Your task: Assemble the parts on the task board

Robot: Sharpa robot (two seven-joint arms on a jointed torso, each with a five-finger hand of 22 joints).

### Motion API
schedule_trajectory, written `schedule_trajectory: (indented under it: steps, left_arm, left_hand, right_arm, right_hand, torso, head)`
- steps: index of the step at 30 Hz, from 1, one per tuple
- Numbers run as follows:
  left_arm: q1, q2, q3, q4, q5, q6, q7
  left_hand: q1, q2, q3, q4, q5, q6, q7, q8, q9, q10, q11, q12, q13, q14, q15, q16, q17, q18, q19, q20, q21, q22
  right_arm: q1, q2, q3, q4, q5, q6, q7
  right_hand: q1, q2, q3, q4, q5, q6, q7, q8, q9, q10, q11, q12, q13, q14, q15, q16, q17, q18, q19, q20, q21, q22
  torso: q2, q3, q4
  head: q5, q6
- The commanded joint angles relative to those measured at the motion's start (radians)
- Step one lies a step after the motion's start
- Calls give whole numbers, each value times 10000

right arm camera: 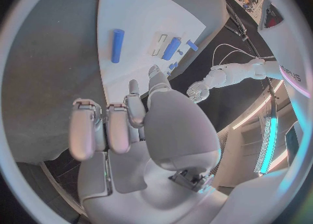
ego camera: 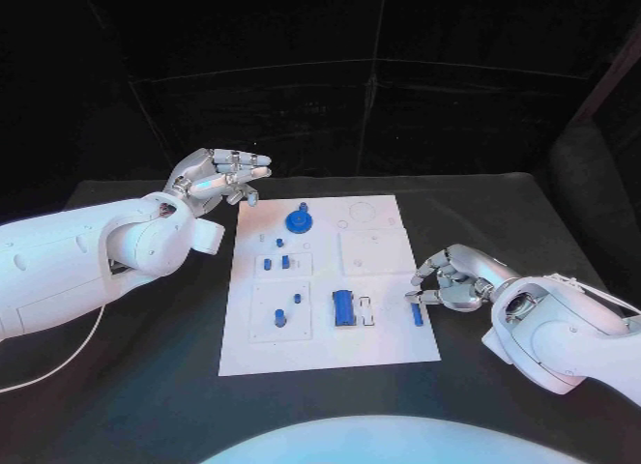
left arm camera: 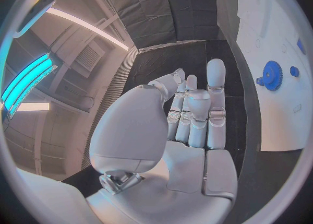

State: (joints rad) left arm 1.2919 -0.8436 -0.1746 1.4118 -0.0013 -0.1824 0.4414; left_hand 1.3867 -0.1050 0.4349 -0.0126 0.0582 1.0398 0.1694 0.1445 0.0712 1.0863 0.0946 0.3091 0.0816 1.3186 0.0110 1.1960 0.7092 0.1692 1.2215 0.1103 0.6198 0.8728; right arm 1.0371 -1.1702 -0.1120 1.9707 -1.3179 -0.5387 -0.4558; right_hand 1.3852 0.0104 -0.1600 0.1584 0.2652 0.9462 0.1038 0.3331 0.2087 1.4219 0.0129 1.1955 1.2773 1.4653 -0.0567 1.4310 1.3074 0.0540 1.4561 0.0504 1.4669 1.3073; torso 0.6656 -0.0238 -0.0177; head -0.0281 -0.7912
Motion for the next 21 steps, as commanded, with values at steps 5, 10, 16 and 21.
schedule_trajectory:
  steps: [5,10,16,21]
  left_arm:
    - [10,8,4,32,22,81,57]
    - [8,9,3,8,22,100,54]
    - [5,13,2,-7,22,114,50]
    - [2,7,1,-16,22,115,47]
  left_hand:
    - [-28,43,-41,-44,25,-19,-1,39,-12,-92,12,48,-6,-77,-2,-35,-12,137,-60,7,-57,-16]
    - [-31,42,-43,-44,24,-20,-1,40,-12,-93,13,51,-6,-78,-2,-36,-16,137,-59,7,-58,-16]
    - [-31,42,-43,-44,24,-20,-1,40,-12,-93,13,51,-6,-78,-2,-36,-16,137,-59,7,-58,-16]
    - [-31,42,-43,-44,24,-20,-1,40,-12,-93,13,51,-6,-78,-2,-36,-16,137,-59,7,-58,-16]
  right_arm:
    - [-2,-103,-9,-209,-865,690,-689]
    - [-15,5,-14,-362,-1195,1105,-1139]
    - [-47,163,-17,-484,-1321,1551,-1284]
    - [-62,237,-19,-541,-1354,1793,-1283]
  right_hand:
    - [-142,96,-206,77,62,517,-96,-91,-30,52,-9,-57,-31,635,17,55,483,-70,5,70,39,747]
    - [-414,3,-457,241,126,684,-129,-199,-46,78,-34,-57,-6,639,-9,63,506,-72,9,41,45,758]
    - [-544,-17,-604,344,163,766,-149,-265,-50,150,-50,87,118,668,-23,141,632,-94,61,26,93,847]
    - [-556,-16,-639,363,154,808,-162,-278,-46,210,-60,219,221,693,-30,212,739,-113,108,21,136,925]
  torso:
    - [15,13,-10]
    - [10,10,8]
    - [13,10,27]
    - [13,10,12]
  head:
    - [-177,-16]
    - [-228,-4]
    - [-229,-16]
    - [-223,-30]
